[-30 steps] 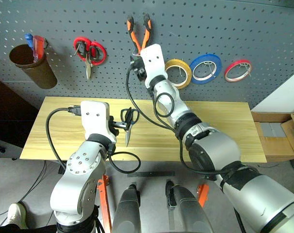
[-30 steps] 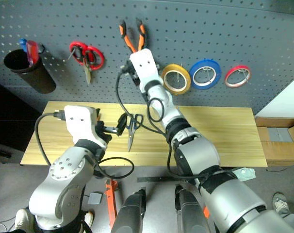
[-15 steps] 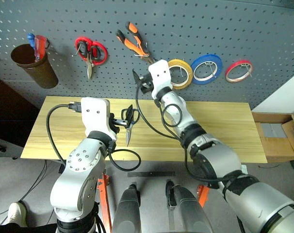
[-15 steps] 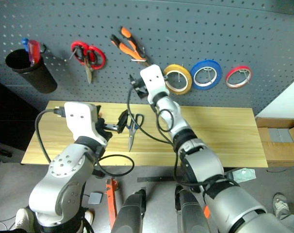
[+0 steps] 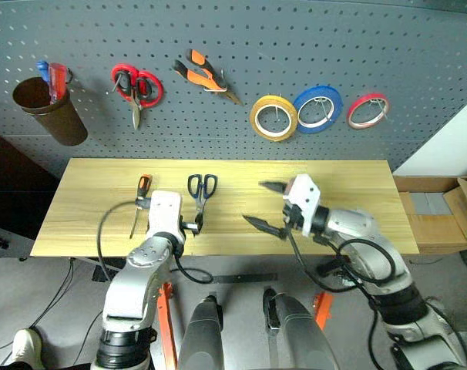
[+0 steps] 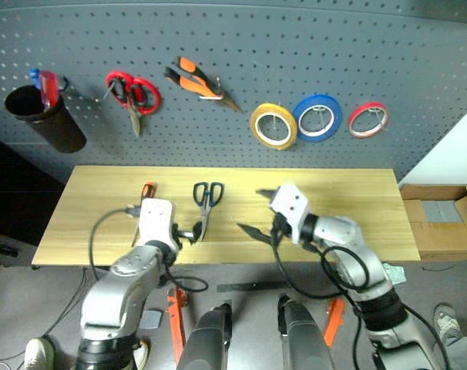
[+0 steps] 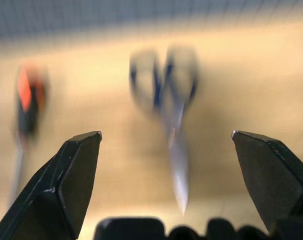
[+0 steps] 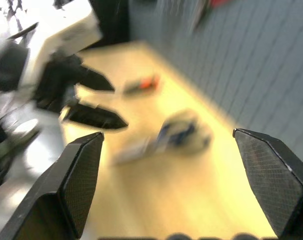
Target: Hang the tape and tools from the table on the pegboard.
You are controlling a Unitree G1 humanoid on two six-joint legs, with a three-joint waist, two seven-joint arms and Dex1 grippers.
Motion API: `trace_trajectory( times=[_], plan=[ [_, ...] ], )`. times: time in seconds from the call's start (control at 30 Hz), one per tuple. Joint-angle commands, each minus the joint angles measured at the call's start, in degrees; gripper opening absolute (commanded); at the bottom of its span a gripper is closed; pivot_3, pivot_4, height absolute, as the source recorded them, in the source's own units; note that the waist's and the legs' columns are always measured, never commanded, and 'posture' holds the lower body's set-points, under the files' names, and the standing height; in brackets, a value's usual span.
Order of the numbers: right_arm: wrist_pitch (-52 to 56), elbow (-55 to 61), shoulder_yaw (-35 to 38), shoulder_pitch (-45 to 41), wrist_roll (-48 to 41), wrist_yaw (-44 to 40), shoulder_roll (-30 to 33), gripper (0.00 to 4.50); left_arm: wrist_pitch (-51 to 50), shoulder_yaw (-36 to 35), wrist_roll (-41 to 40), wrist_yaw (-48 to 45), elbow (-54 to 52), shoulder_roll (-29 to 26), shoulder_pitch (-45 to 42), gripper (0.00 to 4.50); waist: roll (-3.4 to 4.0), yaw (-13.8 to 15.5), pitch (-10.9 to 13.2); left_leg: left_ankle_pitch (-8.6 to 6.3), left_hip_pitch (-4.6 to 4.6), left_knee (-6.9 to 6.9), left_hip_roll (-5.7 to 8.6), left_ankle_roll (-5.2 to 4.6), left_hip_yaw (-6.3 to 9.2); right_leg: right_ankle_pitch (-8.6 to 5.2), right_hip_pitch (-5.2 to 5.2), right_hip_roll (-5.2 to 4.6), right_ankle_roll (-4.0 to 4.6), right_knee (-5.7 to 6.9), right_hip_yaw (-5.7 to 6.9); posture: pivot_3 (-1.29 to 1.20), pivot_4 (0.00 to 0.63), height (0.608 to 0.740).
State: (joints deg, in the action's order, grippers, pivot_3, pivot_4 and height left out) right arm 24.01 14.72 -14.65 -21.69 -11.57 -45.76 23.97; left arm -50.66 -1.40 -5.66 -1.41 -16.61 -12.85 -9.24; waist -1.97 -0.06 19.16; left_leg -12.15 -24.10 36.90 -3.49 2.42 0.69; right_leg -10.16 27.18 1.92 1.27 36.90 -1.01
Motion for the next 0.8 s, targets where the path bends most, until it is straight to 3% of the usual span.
trace_trajectory(
  times=[0.03, 0.37, 0.8],
  plan=[
    [2.7, 6.1, 0.2, -0.1, -5.2, -5.3, 2.2, 4.44, 5.7, 3.0, 2.7, 0.2, 8.6, 1.1, -2.0, 4.50, -0.04, -0.4, 0.1, 0.00, -0.01, 0.01, -0.01, 0.00, -0.01, 0.00, 0.01, 0.00, 0.00, -0.01, 0.00, 0.00, 0.382, 0.740],
    [5.4, 10.9, 0.5, 1.5, -10.5, -8.8, 5.1, 4.44, 13.6, 6.0, 6.5, 0.2, 24.0, 2.3, -9.9, 4.50, -0.29, -1.5, 0.8, -0.07, -0.12, -0.13, 0.01, 0.08, -0.10, 0.00, 0.05, 0.03, -0.42, -0.03, -0.03, -0.05, 0.404, 0.740],
    [10.8, 12.4, 1.0, -0.2, -14.4, -4.1, 2.2, 4.44, 8.3, 7.5, 11.4, -0.5, 30.3, -1.8, -13.7, 4.50, -0.20, -2.1, 1.0, -0.08, 0.13, -0.20, 0.01, 0.10, -0.24, -0.20, 0.02, 0.03, -0.11, 0.02, -0.03, -0.07, 0.416, 0.740]
  ],
)
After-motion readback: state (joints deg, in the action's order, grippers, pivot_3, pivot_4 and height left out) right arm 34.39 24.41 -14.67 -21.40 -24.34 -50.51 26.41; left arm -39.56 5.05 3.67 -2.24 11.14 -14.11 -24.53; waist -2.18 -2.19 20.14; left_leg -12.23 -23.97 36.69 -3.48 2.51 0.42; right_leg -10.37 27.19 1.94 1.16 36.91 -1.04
